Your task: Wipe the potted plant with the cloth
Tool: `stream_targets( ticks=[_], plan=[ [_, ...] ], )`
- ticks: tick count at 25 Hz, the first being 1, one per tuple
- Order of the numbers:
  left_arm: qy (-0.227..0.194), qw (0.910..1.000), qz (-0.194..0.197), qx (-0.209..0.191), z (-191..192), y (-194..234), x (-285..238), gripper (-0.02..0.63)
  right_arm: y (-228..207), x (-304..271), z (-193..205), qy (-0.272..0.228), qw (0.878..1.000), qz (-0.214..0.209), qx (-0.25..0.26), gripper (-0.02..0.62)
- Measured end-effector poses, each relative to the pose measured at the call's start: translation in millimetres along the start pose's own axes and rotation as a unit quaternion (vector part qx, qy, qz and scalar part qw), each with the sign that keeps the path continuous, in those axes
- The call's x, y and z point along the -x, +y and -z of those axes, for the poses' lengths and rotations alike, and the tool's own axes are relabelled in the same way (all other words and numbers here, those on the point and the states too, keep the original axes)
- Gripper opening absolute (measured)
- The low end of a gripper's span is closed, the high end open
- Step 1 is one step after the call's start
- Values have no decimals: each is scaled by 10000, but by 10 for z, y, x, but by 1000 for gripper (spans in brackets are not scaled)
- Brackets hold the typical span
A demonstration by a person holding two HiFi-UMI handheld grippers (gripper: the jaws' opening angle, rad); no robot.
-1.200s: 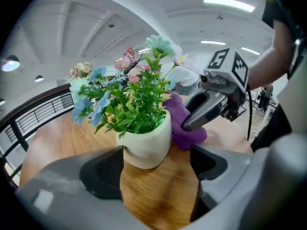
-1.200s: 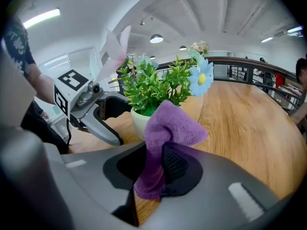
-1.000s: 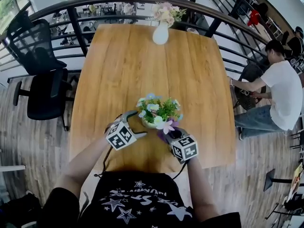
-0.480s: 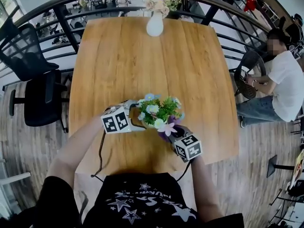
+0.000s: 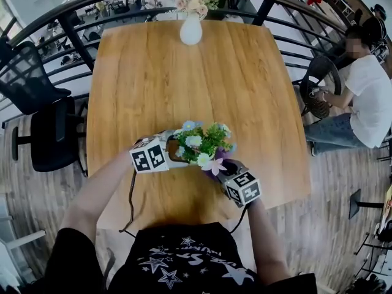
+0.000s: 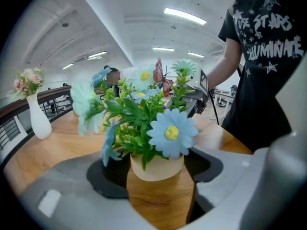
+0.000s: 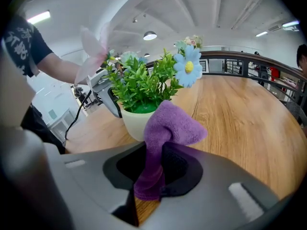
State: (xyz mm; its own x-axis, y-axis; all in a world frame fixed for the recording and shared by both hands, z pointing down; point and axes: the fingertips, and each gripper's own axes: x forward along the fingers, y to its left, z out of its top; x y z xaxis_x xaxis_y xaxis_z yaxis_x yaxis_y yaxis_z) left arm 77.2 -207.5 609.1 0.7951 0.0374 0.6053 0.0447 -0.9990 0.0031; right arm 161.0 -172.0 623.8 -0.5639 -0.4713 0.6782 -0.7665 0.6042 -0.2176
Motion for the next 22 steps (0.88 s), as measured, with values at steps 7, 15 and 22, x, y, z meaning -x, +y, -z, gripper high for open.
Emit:
stream_targets(
  ticks=[7,15,22],
  plan=[
    [-81,9974,-564,447,-33,-15,-41,362,-14,-5,-14,-25,9997,219,-98,84],
    [-230,9843,-1400,1048,-101,-36,-123,362,252,-26,-13,-20,9999,29,112,84],
    [-249,9680,-2012,1482,-149,-72,-179,360,500,-36,-47,-115,9993,-144,332,84]
  ],
)
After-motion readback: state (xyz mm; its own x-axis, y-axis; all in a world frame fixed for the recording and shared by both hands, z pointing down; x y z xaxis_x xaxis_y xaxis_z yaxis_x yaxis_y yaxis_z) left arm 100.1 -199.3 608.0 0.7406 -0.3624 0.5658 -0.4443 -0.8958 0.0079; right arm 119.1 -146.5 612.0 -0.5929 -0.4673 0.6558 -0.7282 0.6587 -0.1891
